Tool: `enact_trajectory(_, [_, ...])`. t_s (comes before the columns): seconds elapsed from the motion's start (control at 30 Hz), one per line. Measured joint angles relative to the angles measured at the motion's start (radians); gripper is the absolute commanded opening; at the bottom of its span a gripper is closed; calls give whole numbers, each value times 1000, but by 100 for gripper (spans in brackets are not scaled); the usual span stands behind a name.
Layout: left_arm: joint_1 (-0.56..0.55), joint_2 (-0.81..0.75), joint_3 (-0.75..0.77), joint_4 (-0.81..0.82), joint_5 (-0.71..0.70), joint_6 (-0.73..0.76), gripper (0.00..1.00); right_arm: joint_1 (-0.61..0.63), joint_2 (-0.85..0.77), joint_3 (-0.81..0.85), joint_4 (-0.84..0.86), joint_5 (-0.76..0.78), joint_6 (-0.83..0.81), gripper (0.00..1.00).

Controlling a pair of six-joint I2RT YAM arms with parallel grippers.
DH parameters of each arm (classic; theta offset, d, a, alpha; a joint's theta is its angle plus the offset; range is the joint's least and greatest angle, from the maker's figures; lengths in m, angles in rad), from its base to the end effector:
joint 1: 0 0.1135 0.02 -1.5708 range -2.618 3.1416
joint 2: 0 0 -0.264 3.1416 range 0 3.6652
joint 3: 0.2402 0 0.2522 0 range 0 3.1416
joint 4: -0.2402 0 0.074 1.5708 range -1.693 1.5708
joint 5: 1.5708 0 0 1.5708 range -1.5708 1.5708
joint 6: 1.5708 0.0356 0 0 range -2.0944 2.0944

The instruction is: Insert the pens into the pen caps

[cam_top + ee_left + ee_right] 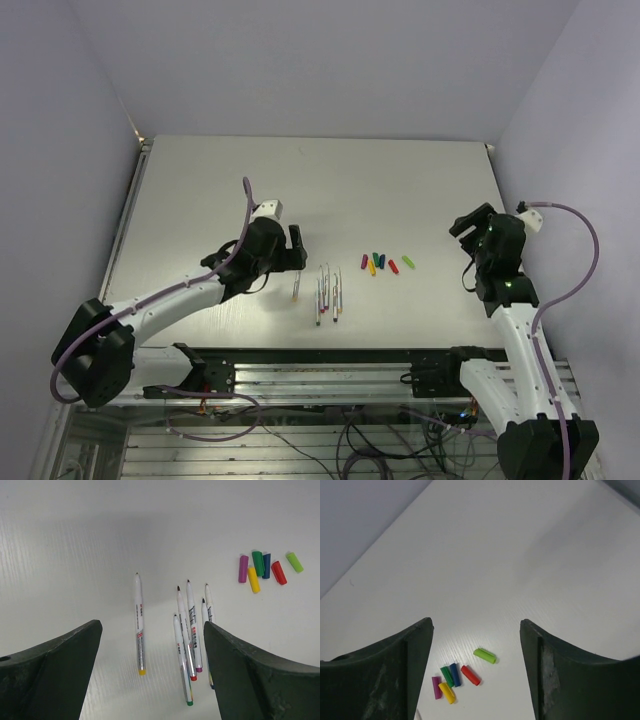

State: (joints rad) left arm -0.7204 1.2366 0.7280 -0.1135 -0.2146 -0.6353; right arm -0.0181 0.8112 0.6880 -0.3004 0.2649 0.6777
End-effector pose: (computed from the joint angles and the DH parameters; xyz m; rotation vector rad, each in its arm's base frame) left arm 0.2041 -0.1691 0.2326 -0.0283 2.2268 -0.5294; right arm 0.1873 -0.0127 0.2898 0.8332 1.7988 0.1643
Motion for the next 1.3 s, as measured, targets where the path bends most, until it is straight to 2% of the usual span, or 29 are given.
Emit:
enact_trajectory(0.07, [0, 3, 0, -12, 0, -20, 94, 1, -16, -8, 11, -3, -24, 61])
enact_trajectory(0.23, [0, 50, 19, -67, 2, -42, 94, 2, -3, -16, 49, -57, -71, 56])
enact_trajectory(0.43, [0, 137, 39, -142, 2, -50, 94, 26, 71, -16, 80, -152, -103, 52])
enact_trajectory(0.83, [0, 197, 56, -185, 1, -37, 94, 328, 143, 43, 90, 2, -173, 47])
enact_trajectory(0.87, [0, 208, 59, -185, 1, -29, 99, 348, 154, 44, 93, 13, -174, 47])
enact_trajectory(0.93, [0, 226, 61, -183, 1, -19, 86, 385, 174, 44, 94, 35, -178, 46])
enact_trajectory(0.97, [0, 233, 61, -183, 2, -19, 83, 400, 182, 44, 94, 43, -180, 45])
enact_trajectory(1.3, [-2, 311, 66, -147, 4, 18, 79, 474, 207, 43, 95, 113, -197, 39])
